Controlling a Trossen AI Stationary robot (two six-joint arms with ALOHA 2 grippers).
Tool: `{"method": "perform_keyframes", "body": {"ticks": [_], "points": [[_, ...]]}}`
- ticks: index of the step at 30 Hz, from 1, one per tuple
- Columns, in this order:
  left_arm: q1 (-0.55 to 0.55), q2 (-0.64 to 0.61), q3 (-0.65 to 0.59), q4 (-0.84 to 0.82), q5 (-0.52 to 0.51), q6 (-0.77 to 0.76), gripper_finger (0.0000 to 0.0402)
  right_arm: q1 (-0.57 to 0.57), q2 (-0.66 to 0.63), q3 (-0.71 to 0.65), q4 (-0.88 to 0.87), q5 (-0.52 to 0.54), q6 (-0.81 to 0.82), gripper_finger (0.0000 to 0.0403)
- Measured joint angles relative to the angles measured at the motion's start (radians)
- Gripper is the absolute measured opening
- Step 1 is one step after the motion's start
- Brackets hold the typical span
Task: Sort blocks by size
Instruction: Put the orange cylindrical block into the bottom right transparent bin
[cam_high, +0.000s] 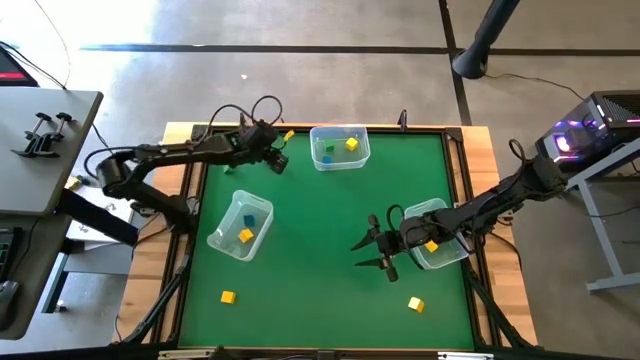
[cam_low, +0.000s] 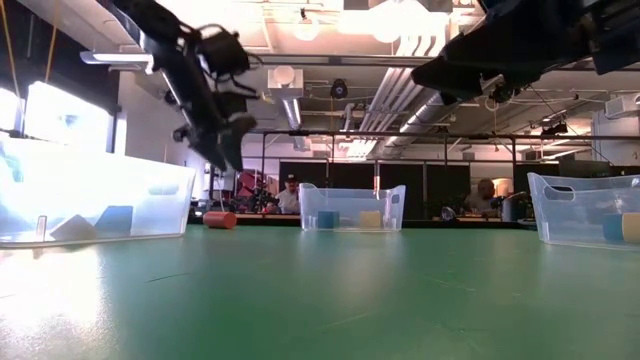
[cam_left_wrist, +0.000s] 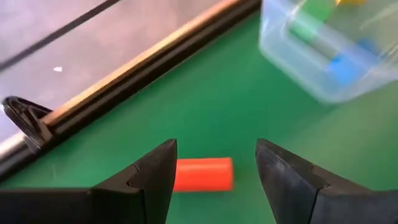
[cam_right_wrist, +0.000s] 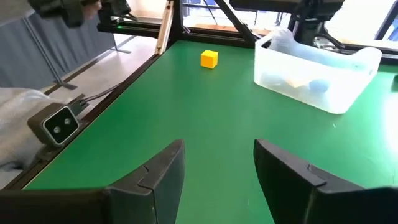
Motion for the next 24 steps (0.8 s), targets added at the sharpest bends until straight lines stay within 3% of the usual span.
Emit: {"method": "perform_keyframes", "body": {"ticks": [3, 9, 18, 24], "points": [[0.033, 0.050, 0.023, -0.011, 0.012, 0.158, 0.0203, -0.005, 0.000, 0.000, 0.000, 0.000, 0.015, 0.0188], [0.094, 0.135, 0.173, -0.137, 0.162, 0.406, 0.0200, -0.005, 0.000, 0.000, 0.000, 0.000, 0.014, 0.0188], [0.099, 0.305, 0.306, -0.329, 0.189, 0.837, 0.0185, -0.025, 0.000, 0.000, 0.007, 0.000, 0.072, 0.0188], [0.098, 0.393, 0.307, -0.354, 0.155, 0.894, 0.0204, -0.024, 0.000, 0.000, 0.006, 0.000, 0.078, 0.0188]]}}
